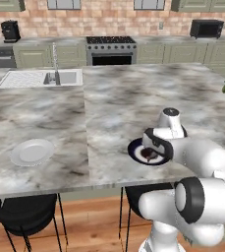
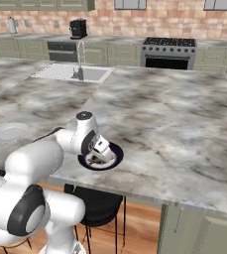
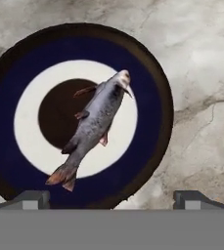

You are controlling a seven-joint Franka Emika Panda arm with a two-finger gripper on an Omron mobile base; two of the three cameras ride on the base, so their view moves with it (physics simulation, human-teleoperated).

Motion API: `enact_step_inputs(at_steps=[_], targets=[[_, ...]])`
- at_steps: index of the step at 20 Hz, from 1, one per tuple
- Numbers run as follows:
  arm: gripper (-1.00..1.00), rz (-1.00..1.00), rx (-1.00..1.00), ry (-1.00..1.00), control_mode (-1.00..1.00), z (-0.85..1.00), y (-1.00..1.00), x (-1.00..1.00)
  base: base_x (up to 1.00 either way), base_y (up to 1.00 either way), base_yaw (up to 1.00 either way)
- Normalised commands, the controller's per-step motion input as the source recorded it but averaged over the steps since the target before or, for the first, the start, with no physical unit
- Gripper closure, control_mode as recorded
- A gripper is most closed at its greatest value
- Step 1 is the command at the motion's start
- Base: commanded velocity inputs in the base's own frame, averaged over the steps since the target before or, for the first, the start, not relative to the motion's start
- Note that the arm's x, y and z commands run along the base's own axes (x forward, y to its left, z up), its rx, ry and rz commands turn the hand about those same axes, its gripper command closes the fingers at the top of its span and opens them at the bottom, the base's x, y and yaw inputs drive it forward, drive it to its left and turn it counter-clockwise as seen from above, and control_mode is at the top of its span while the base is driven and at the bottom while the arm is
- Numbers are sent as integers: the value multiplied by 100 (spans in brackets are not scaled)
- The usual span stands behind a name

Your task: Transport the fish and mushroom to the fridge. Place the fish on the rack containing meat and place the mushroom on the rack containing the vegetable, ensuring meats and vegetables are on different racks.

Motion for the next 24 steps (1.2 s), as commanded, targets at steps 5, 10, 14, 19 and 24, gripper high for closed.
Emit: enact_step_inputs(at_steps=[5, 10, 14, 19, 24], targets=[[-100, 0, 0, 3, -100, -9, -7, 56, 0, 0, 0], [-100, -1, 2, 8, -100, -24, -8, 29, 0, 0, 0], [-100, 0, 3, 5, -100, -17, 0, -3, 0, 0, 0], [-100, -2, 3, 1, -100, -17, 0, -3, 0, 0, 0], [-100, -2, 1, 0, -100, -23, 0, -4, 0, 0, 0]])
